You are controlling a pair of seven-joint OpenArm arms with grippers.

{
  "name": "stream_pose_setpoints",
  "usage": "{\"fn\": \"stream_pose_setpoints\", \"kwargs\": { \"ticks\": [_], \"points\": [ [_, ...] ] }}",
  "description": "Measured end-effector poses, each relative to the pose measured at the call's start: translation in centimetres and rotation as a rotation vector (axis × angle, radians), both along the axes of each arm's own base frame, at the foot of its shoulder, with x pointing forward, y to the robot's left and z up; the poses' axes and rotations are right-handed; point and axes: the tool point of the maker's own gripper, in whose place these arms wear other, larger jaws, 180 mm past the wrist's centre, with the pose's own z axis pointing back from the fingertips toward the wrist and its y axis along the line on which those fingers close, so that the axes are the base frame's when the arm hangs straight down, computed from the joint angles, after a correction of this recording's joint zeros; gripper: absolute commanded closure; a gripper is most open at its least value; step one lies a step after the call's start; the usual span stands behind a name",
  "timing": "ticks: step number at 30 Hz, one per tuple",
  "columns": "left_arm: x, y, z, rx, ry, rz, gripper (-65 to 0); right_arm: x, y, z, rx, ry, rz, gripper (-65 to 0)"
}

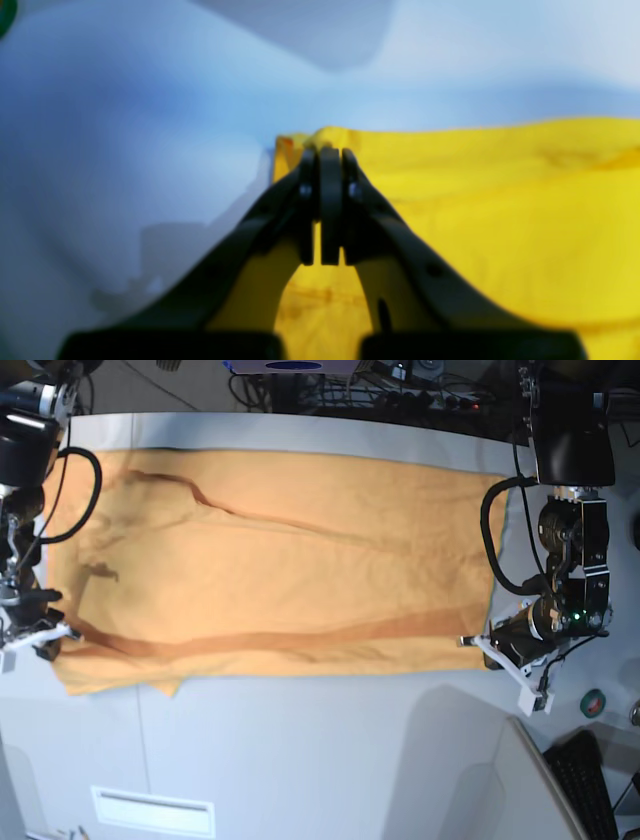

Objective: Layout the t-shirt on the table in an organized manner, then fold the t-shirt properly
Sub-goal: 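Pull the hem corners toward the collar fold with both grippers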

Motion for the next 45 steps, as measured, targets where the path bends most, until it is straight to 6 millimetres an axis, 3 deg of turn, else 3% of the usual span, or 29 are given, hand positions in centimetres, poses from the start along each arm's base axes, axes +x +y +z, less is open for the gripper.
{"fn": "stream_pose_setpoints", "kwargs": {
  "ticks": [4, 8, 11, 22, 29, 36, 40, 45],
  "points": [
    [-2.4, 0.3, -1.5, 0.018, 0.061, -0.011, 0.0, -1.0, 0.2, 0.7, -0.019, 0.027, 0.026, 0.0],
    [-2.5, 1.5, -1.2, 0.045, 0.059, -0.005, 0.0, -2.8, -1.7, 1.8, -0.016, 0.041, -0.022, 0.0],
    [-2.6, 1.6, -1.1, 0.043, 0.056, -0.01, 0.0, -5.0, -2.6, 1.1, -0.035, 0.102, -0.03, 0.0],
    [-2.8, 2.1, -1.2, 0.057, 0.062, -0.008, 0.0, -10.0, -0.3, -0.5, -0.021, 0.156, -0.021, 0.0],
    [-5.2, 2.1, -3.0, 0.063, 0.121, -0.014, 0.0, -11.7, 0.3, 0.3, -0.049, 0.161, 0.0, 0.0],
    [-8.0, 0.8, -4.9, 0.061, 0.18, -0.127, 0.0, -13.3, 0.6, -0.7, -0.04, 0.231, 0.013, 0.0],
    [-8.4, 0.8, -5.2, 0.061, 0.189, -0.128, 0.0, -15.0, 0.6, -1.0, -0.055, 0.264, 0.021, 0.0],
    [-8.3, 0.9, -5.1, 0.064, 0.186, -0.128, 0.0, -15.5, 1.1, -1.4, -0.041, 0.268, 0.017, 0.0]
  ]
}}
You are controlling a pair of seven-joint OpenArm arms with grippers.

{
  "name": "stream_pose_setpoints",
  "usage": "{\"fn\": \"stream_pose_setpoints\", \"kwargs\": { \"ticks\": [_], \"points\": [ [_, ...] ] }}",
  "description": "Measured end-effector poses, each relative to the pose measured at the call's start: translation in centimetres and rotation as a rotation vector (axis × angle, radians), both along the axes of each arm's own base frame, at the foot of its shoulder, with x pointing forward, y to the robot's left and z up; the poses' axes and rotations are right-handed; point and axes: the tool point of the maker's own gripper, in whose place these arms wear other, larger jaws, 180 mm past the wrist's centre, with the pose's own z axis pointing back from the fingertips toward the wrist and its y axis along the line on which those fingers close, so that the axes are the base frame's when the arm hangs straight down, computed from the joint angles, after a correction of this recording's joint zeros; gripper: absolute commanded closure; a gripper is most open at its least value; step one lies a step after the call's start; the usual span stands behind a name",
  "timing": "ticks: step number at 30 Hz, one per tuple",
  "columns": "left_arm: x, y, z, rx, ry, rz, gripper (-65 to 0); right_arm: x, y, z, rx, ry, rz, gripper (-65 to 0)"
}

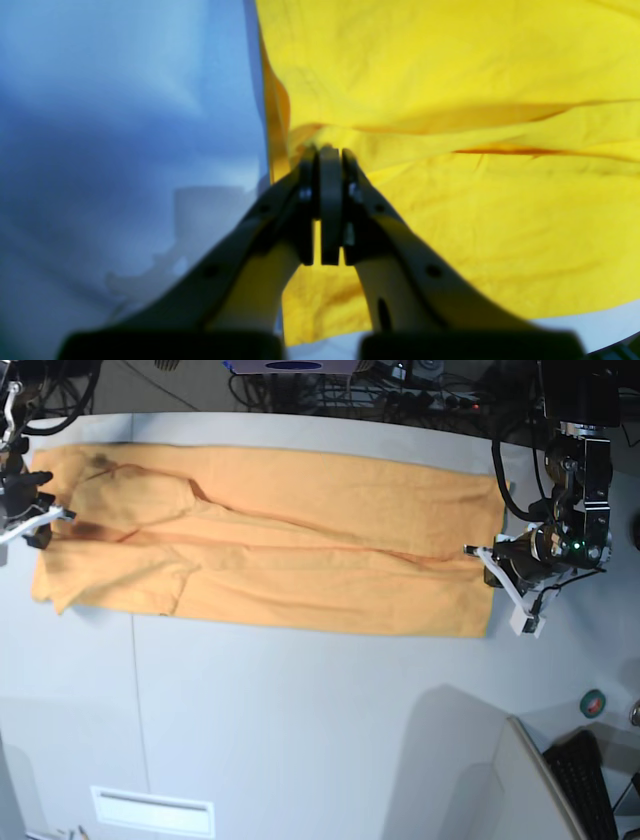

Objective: Layout the t-shirt on the table in an organized manner, then fold the t-shirt properly
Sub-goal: 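Pull the hem corners toward the collar fold with both grippers, then smooth the folded strip by sliding both grippers along its ends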

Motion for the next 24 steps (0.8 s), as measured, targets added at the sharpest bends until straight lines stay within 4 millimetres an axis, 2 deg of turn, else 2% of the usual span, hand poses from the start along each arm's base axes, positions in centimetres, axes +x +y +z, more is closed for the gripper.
{"fn": "stream_pose_setpoints", "kwargs": {
  "ticks": [4, 11, 12, 14, 15, 16, 17, 21, 23, 24],
  "points": [
    [-0.4, 0.0, -0.2, 0.003, 0.007, -0.002, 0.0, -0.7, 0.5, -1.7, 0.036, 0.043, -0.018, 0.0],
    [-1.6, -0.4, -1.1, -0.001, 0.037, -0.009, 0.0, -0.4, 0.4, -1.6, 0.036, 0.032, -0.02, 0.0],
    [-1.8, -0.3, -1.2, -0.001, 0.042, -0.009, 0.0, -0.4, 0.4, -1.6, 0.036, 0.031, -0.02, -2.0],
    [-1.9, -0.3, -1.3, 0.0, 0.05, -0.009, 0.0, -0.6, 0.9, -1.8, 0.049, 0.03, -0.028, -15.8],
    [-1.9, -0.3, -1.3, -0.001, 0.048, -0.009, 0.0, -0.8, 1.4, -1.8, 0.056, 0.03, -0.031, -19.2],
    [-1.9, -0.3, -1.2, -0.001, 0.046, -0.009, 0.0, -0.9, 1.8, -1.7, 0.067, 0.024, -0.037, -19.4],
    [-1.8, -0.3, -1.2, -0.002, 0.043, -0.006, -2.8, -1.1, 1.8, -1.5, 0.071, 0.015, -0.049, -18.5],
    [-1.9, 0.0, -1.2, 0.007, 0.047, -0.004, -29.1, -2.1, 0.5, 0.1, 0.066, -0.04, -0.161, -12.6],
    [-1.6, -0.4, -0.7, 0.001, 0.031, -0.011, -39.3, -1.8, -0.1, 1.3, 0.043, -0.064, -0.168, -6.9],
    [-1.4, -0.6, -0.3, 0.002, 0.018, -0.02, -43.3, -1.3, -0.4, 2.3, 0.028, -0.091, -0.165, -1.5]
  ]
}}
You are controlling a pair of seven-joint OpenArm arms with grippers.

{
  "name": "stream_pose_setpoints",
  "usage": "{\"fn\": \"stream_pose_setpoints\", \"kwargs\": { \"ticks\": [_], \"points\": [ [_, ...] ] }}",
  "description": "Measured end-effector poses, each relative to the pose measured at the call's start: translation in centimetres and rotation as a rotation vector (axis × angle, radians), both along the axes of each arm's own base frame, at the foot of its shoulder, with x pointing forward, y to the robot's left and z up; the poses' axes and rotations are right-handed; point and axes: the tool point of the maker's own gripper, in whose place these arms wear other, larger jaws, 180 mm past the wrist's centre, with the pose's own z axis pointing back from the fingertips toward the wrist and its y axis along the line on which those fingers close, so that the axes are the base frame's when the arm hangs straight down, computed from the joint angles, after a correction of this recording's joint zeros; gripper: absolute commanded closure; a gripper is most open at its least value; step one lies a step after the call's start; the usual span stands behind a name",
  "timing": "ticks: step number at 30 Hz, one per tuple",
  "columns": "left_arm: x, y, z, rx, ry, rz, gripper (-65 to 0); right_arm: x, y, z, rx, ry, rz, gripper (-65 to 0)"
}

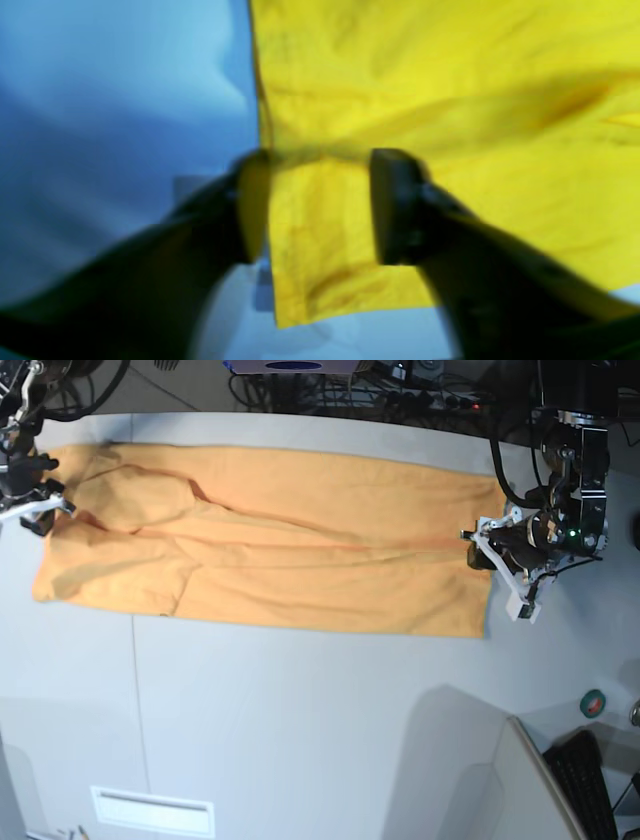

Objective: Layout the t-shirt on the table in an organized manner, then fold the t-shirt properly
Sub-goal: 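Smooth the folded strip by sliding both grippers along its ends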

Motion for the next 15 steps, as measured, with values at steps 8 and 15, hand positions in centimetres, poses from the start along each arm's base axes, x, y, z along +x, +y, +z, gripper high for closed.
{"fn": "stream_pose_setpoints", "kwargs": {
  "ticks": [8, 15],
  "points": [
    [1.5, 0.5, 3.5, -0.03, -0.137, 0.078, -50.4, 5.0, 1.8, 3.5, -0.022, -0.131, 0.073, 0.0],
    [1.1, 0.8, 3.1, -0.03, -0.123, 0.093, -50.4, 2.7, 4.1, -4.2, 0.096, 0.067, 0.117, 0.0]
  ]
}}
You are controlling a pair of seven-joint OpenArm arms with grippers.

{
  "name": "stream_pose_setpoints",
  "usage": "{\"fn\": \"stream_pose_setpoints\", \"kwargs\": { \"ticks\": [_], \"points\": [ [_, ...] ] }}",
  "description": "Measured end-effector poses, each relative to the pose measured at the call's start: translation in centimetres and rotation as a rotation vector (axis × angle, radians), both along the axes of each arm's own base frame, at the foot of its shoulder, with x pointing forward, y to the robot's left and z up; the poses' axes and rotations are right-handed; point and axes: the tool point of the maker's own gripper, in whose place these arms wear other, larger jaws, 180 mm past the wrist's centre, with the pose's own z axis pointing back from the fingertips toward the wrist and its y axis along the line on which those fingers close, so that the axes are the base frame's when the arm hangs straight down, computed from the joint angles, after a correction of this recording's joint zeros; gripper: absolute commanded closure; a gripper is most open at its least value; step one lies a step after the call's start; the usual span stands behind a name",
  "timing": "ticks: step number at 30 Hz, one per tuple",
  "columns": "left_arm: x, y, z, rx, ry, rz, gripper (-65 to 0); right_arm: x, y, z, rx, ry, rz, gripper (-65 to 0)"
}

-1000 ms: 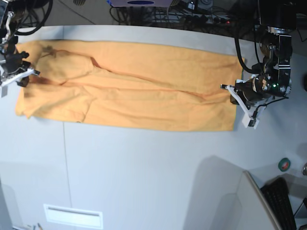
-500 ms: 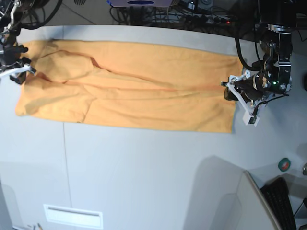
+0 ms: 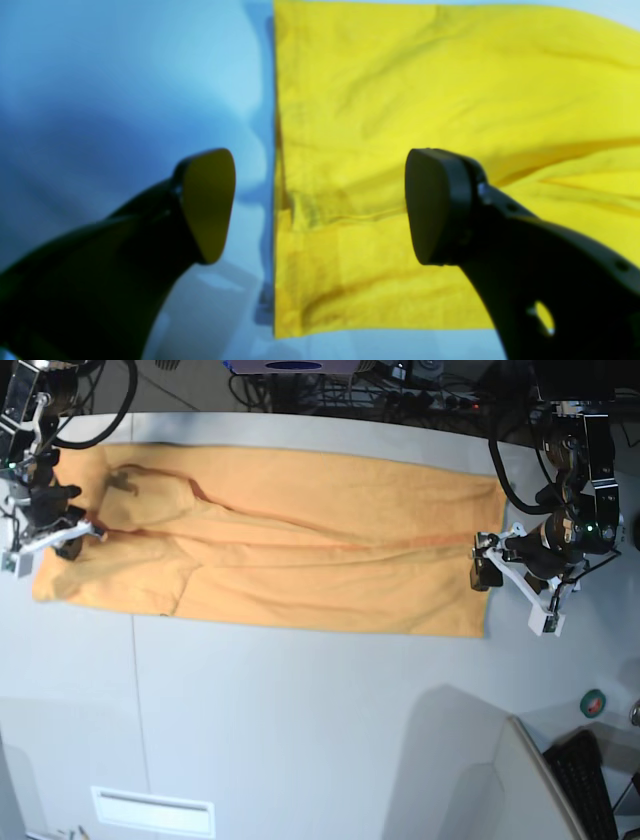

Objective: Layout the t-shirt on the table in an organized manner, then fold the t-shirt properly
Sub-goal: 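Smooth the folded strip by sliding both grippers along its ends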

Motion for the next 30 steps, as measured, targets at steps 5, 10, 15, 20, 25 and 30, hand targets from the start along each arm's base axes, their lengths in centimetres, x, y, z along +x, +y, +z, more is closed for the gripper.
{"fn": "stream_pose_setpoints", "kwargs": {
  "ticks": [5, 10, 15, 20, 25, 30],
  "points": [
    [-0.3, 0.3, -0.7, -0.006, 0.019, 0.01, -50.4, -2.1, -1.2, -2.4, 0.018, 0.08, -0.041, 0.0],
    [-0.5, 0.4, -1.1, -0.008, 0.031, 0.017, -50.2, 0.9, -1.7, 3.4, -0.067, -0.086, -0.001, 0.0],
    [-0.4, 0.3, -1.1, -0.012, 0.032, 0.017, -50.2, 0.0, -0.8, 0.2, -0.002, -0.01, -0.028, 0.0],
    [-0.4, 0.2, -0.9, -0.01, 0.025, 0.014, -50.2, -1.7, 0.1, -3.7, 0.068, 0.095, -0.055, 0.0],
    [0.7, 1.9, 1.6, -0.076, -0.132, 0.123, -50.4, 0.1, -1.2, 1.9, -0.036, -0.047, -0.025, 0.0],
    [-0.5, 3.3, -0.7, -0.206, -0.099, 0.144, -50.2, 1.1, -1.2, 6.1, -0.102, -0.144, 0.011, 0.0]
  ]
}}
